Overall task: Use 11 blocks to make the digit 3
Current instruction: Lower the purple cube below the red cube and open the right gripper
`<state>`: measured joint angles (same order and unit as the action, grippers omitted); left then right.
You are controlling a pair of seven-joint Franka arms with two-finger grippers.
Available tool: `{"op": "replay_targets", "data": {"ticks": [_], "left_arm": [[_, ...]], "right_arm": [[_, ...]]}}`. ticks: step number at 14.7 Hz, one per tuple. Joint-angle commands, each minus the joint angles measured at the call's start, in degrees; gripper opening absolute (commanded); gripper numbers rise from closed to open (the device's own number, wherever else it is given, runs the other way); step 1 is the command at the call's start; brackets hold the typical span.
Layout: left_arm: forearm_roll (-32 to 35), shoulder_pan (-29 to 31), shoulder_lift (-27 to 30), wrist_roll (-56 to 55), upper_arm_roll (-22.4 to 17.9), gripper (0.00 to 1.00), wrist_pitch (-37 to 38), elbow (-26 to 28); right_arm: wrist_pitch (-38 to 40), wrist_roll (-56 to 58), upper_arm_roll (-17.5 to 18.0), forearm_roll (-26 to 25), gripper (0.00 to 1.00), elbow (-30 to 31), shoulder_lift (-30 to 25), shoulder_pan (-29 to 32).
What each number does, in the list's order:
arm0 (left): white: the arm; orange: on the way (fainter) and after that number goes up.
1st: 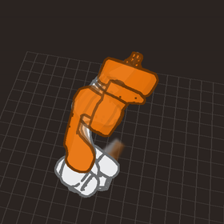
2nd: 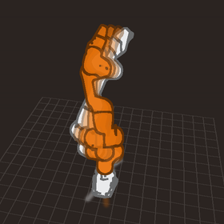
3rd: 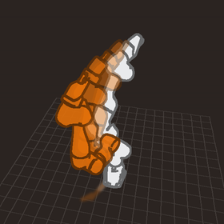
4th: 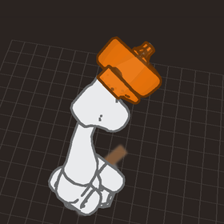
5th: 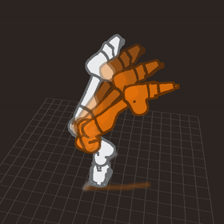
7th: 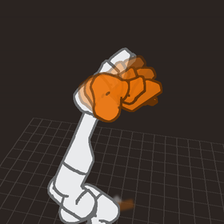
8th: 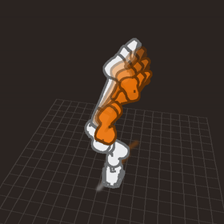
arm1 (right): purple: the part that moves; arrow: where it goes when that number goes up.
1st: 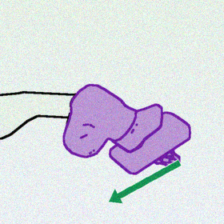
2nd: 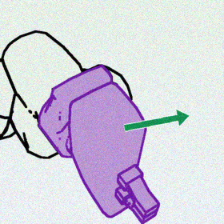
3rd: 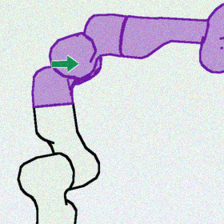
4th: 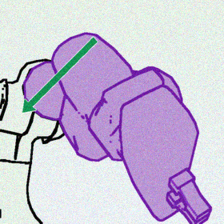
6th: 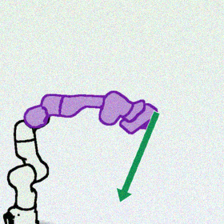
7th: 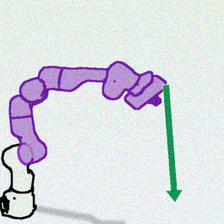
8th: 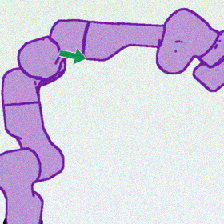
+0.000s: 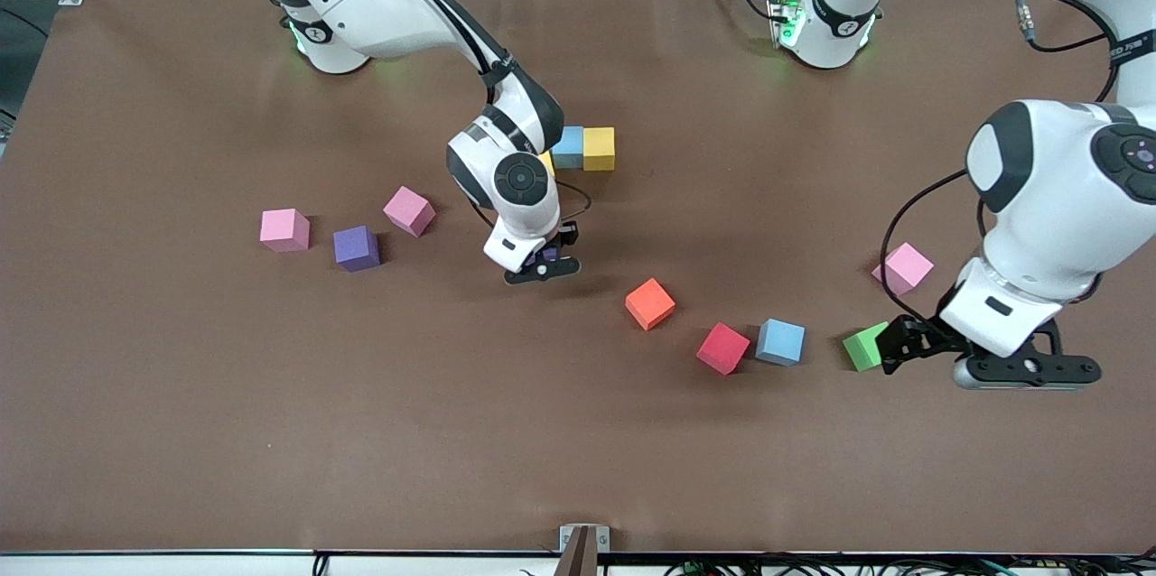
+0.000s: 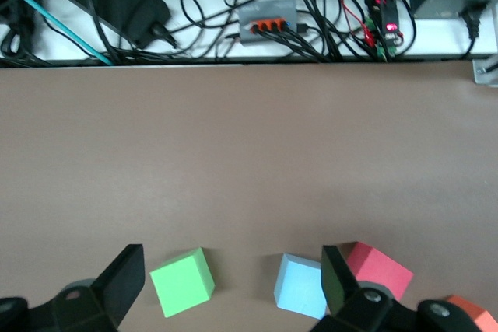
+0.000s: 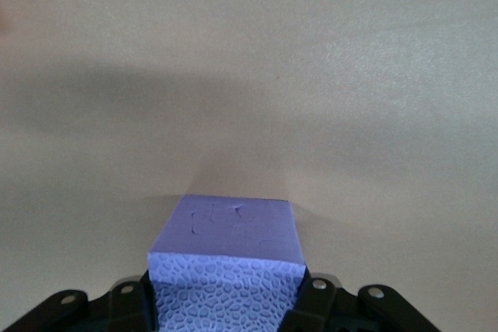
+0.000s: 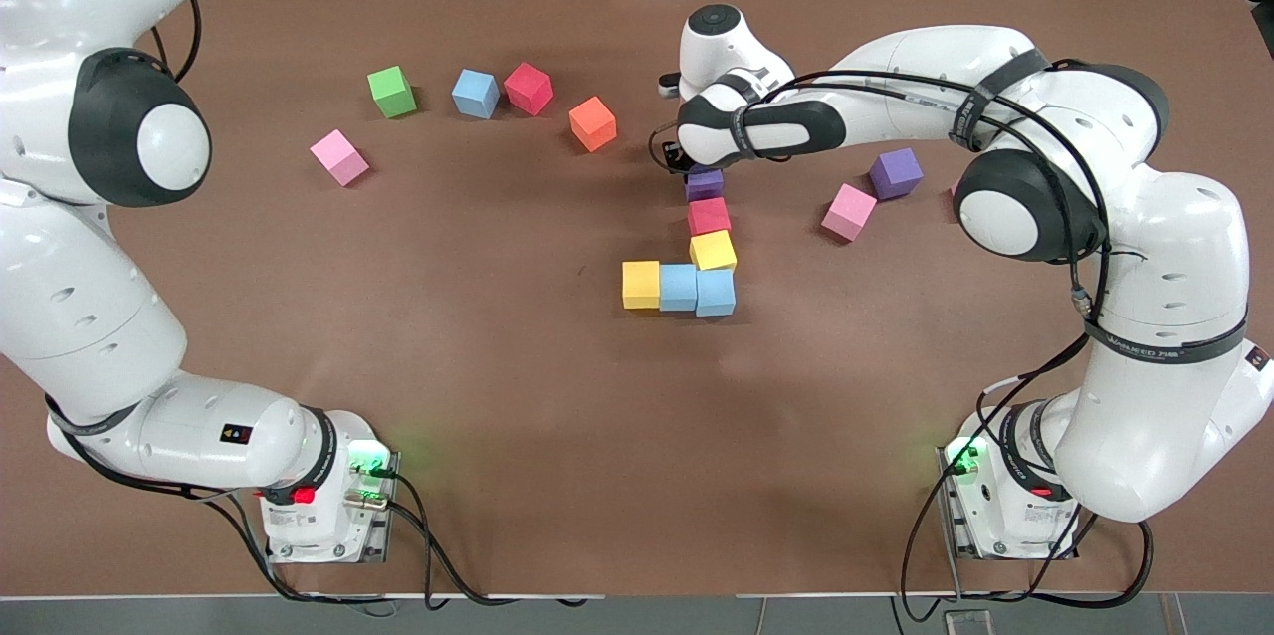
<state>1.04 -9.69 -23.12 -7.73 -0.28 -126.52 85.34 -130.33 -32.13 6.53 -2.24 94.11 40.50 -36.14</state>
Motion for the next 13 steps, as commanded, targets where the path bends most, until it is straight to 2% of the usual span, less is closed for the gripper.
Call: {"op": "replay_targets", "data": {"ticks": [1, 7, 10, 11, 12, 13], "left_arm": [[-0.3, 0.1, 0.0, 1.7, 0.2, 1.00, 0.4, 0.7], [-0.3, 0.6, -0.1, 2.5, 0.2, 1.00, 1.0, 1.3], [-0.3, 0.4, -0.1, 2.5, 0.2, 1.00, 1.0, 1.7], [-0.4, 0.4, -0.1, 2.5, 0.2, 1.00, 1.0, 1.8], [-0.5, 0.4, -0.1, 2.5, 0.3, 1.00, 1.0, 1.8], [-0.7, 0.4, -0.1, 2.5, 0.3, 1.00, 1.0, 1.8]], "right_arm": [[-0.7, -1.1, 0.0, -0.3, 0.36, 4.9, -2.0, -1.3], [-0.3, -1.1, 0.1, -0.3, 0.37, 6.9, -3.6, -1.6], [-0.3, -1.1, 0.1, -0.3, 0.43, 6.8, -3.6, -1.6], [-0.2, -1.2, 0.1, -0.2, 0.56, 6.6, -3.6, -1.6], [-0.2, -1.2, 0.0, -0.1, 0.90, 6.4, -3.6, -1.5], [-0.2, -1.3, 0.0, -0.1, 1.00, 6.3, -3.7, -1.5]]}}
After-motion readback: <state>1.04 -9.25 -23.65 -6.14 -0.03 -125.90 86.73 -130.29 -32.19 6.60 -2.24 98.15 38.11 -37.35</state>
